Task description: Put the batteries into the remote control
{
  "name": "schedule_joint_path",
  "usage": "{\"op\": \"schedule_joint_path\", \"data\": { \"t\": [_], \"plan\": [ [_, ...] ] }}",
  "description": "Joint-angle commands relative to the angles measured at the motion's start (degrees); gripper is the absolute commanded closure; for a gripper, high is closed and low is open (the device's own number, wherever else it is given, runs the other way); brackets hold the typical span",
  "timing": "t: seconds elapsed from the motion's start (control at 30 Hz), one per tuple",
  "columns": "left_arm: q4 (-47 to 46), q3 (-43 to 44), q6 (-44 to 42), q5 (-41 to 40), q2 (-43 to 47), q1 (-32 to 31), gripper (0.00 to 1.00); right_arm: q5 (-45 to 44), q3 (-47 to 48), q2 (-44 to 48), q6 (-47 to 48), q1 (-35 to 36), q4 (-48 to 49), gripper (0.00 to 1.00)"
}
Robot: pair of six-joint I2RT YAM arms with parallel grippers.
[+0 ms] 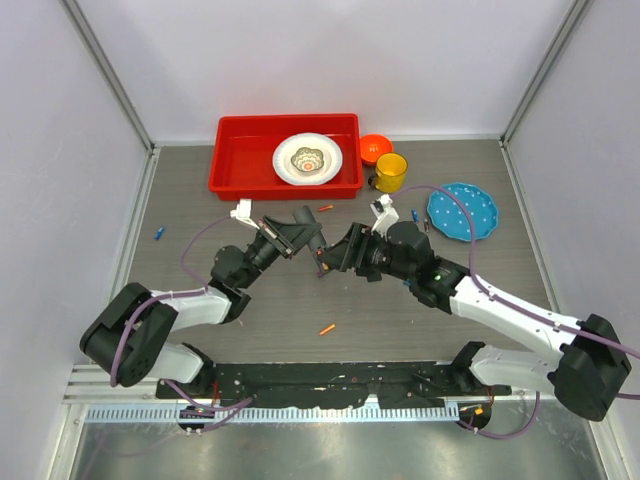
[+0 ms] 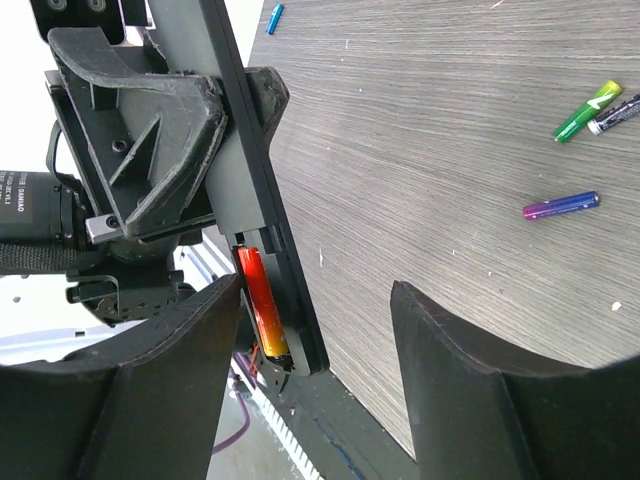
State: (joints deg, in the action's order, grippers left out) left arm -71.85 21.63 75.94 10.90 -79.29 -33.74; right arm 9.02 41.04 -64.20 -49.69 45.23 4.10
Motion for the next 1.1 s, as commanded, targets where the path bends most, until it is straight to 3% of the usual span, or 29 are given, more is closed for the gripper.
{"op": "schedule_joint_path", "data": {
  "t": [0.0, 0.4, 0.63, 1.07],
  "plan": [
    [-16.47, 0.35, 0.52, -1.58, 0.98, 0.25, 1.00, 2.76, 3.08, 3.29, 1.96, 0.21, -1.28, 0.31],
    [-16.74, 1.14, 1.49, 0.44, 0.19, 0.25, 1.00, 6.63, -0.69, 6.64, 1.44, -3.39, 1.44, 0.32],
    [-16.74, 2.54, 2.72, 4.13, -0.25, 0.25, 1.00, 11.72, -4.30, 5.14, -1.90, -6.21, 7.67, 0.41],
    [-16.74, 2.98, 2.81, 4.66, -0.52, 0.25, 1.00, 12.52, -4.74, 4.70, -2.52, -6.39, 10.23, 0.41]
  ]
}}
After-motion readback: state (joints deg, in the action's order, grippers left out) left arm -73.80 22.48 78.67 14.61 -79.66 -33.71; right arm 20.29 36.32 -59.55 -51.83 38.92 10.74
